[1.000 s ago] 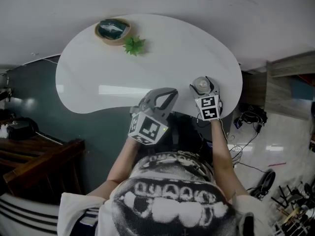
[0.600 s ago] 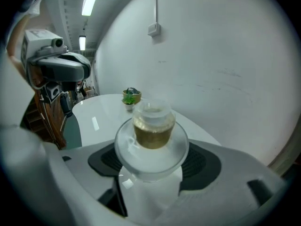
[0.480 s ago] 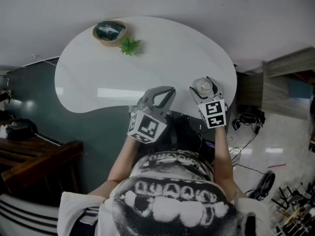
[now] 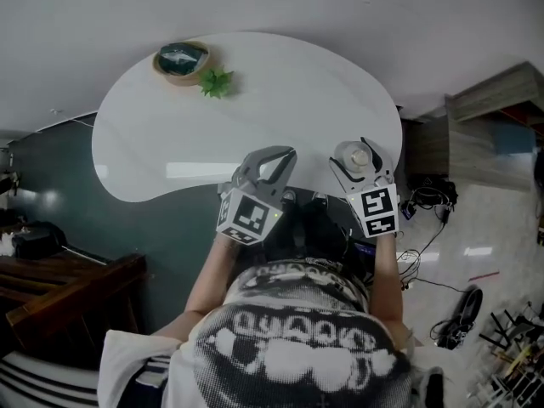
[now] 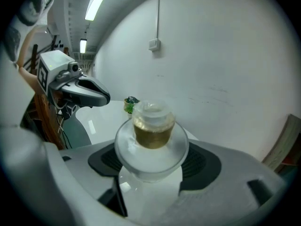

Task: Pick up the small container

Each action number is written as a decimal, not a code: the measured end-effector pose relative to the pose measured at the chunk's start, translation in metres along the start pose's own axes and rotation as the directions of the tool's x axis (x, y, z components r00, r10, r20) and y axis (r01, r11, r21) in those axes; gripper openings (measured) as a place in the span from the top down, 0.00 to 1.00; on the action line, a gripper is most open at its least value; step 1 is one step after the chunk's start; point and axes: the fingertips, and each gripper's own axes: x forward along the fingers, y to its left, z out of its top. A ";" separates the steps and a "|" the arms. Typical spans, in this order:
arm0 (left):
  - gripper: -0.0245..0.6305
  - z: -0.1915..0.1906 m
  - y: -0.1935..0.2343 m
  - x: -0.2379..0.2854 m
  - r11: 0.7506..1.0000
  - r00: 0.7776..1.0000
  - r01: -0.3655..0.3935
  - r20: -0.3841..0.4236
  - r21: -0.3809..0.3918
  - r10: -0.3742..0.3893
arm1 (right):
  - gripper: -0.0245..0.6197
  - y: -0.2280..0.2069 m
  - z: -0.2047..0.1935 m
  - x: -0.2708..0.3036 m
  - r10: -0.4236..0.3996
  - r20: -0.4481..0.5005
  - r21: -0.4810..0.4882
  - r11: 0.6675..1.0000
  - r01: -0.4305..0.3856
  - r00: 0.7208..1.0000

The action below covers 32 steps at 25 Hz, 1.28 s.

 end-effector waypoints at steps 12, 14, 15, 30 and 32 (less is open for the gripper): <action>0.95 -0.005 -0.001 -0.014 0.999 0.998 0.042 0.035 0.028 -0.043 | 0.44 0.029 0.021 -0.032 -0.048 0.060 0.031 0.998 0.046 0.997; 0.95 -0.004 -0.001 -0.017 0.998 0.998 0.050 0.043 0.031 -0.051 | 0.44 0.035 0.024 -0.034 -0.053 0.067 0.036 0.998 0.051 0.996; 0.95 -0.004 0.000 -0.018 0.998 0.997 0.052 0.046 0.033 -0.054 | 0.44 0.038 0.024 -0.035 -0.056 0.067 0.039 0.998 0.053 0.996; 0.95 -0.016 -0.015 -0.021 0.995 0.994 0.088 0.056 0.036 -0.090 | 0.44 0.059 -0.002 -0.048 -0.065 0.001 0.048 0.997 0.065 0.998; 0.95 -0.016 -0.017 -0.020 0.995 0.994 0.095 0.059 0.033 -0.097 | 0.44 0.059 -0.003 -0.049 -0.067 -0.001 0.049 0.997 0.066 0.998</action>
